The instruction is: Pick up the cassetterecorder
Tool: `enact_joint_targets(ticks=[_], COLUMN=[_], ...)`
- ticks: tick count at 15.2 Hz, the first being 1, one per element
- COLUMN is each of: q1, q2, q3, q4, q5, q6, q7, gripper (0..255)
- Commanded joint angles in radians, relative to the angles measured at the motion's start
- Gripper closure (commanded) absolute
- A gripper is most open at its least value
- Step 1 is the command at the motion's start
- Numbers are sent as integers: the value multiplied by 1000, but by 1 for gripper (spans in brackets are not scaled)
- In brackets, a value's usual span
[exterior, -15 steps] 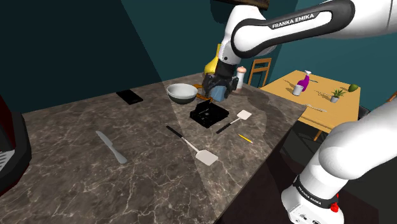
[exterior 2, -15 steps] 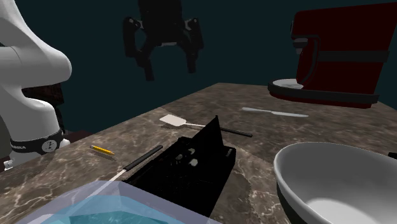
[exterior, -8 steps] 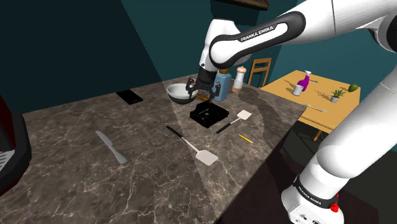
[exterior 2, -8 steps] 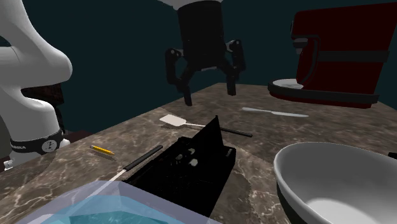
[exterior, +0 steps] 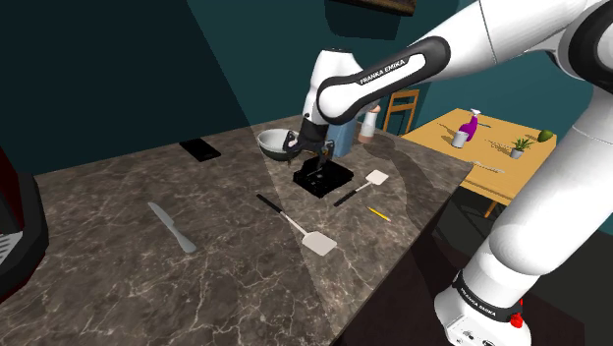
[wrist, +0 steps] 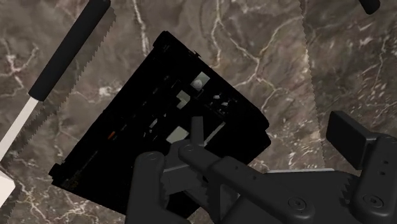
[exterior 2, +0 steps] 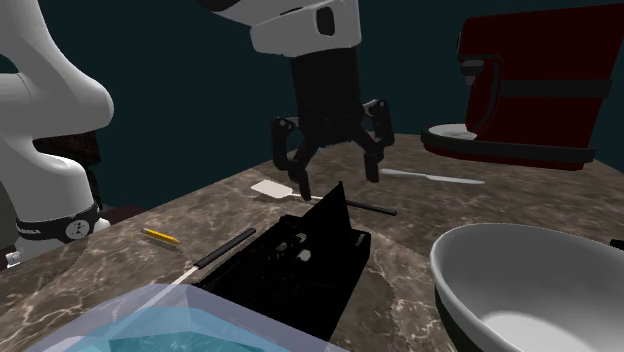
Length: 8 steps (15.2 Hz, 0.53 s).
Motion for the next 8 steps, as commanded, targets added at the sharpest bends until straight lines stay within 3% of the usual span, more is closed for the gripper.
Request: enact_joint_targets(ticks=[1, 2, 8], q1=[0, 1, 1], q2=[5, 6, 7], q3=[1, 1, 1], q4=[-7, -4, -3], q5=[-2, -3, -3], q6=[12, 11, 11], q7=[2, 4, 3], gripper=[0, 255, 255])
